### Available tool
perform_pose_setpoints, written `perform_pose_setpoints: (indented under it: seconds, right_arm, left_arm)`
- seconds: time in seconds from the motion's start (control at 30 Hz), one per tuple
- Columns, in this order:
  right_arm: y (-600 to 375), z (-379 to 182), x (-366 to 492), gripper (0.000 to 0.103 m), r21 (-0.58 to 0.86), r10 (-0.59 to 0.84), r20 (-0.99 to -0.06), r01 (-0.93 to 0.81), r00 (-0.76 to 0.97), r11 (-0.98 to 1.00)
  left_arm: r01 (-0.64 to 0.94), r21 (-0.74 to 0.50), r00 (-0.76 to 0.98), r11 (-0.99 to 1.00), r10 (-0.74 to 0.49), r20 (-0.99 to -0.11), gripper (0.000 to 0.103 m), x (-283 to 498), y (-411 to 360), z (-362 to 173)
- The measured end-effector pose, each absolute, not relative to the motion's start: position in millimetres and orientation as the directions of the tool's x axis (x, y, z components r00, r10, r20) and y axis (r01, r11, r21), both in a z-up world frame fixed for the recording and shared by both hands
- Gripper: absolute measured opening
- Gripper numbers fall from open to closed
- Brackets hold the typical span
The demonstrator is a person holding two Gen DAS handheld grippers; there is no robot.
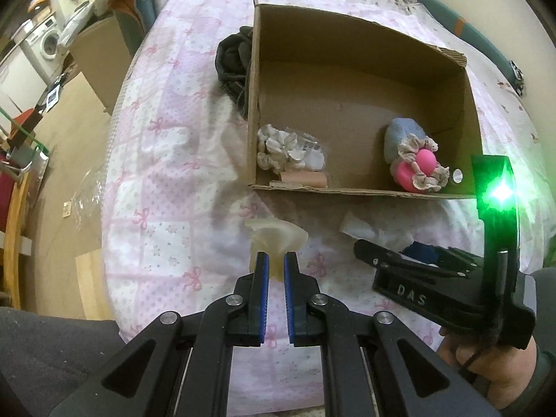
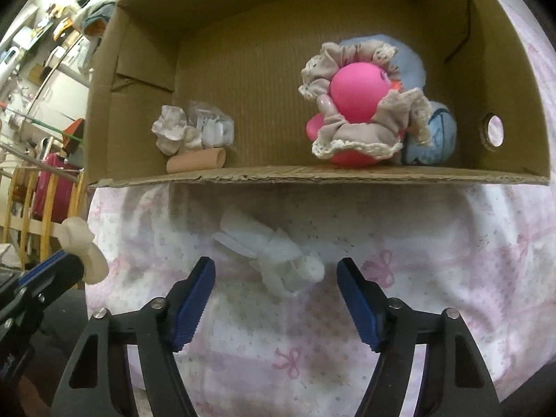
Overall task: Organize soft objects
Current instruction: 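Grasp the tan card with the left tool while the right tool grasps the white sock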
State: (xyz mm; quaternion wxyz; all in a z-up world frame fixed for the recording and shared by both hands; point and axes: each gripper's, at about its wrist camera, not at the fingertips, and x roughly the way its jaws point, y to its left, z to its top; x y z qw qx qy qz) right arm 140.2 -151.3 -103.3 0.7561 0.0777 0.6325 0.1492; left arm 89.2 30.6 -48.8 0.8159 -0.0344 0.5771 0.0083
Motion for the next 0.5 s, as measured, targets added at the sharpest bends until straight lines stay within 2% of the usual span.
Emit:
perform_pose_setpoints:
  seconds: [0.03,0.1,0.17,0.5]
  right_arm:
    - [-150.9,-104.5,141.0,0.068,0.309,0.325,-0.933,-0.120,0.154,0.944]
    - [-149.5,-107.6,143.5,0.039,0.302,0.317,-0.939,-0.119,0.133,0.946]
    - [-147.7,-111.5,143.1,0.029,0.296,0.310,-0.944,-0.128,0.113,0.947]
    - [-164.5,-76.6,122.4,0.025,0.315,0.341,-0.925,-0.165,0.166,0.935]
  left_arm:
    - [-0.054,-0.042,0.333,0.998,-0.022,-0.943,0.008,89.4,30.8,-49.2]
    - [-0.056,-0.037,0.332,0.998,-0.017,-0.943,0.008,89.9,31.5,-50.1]
    - [-0.061,-0.034,0.330,0.998,-0.012,-0.944,0.008,90.3,32.7,-51.0]
    - [-0.072,-0.036,0.337,0.997,-0.010,-0.942,0.008,90.6,34.4,-51.1]
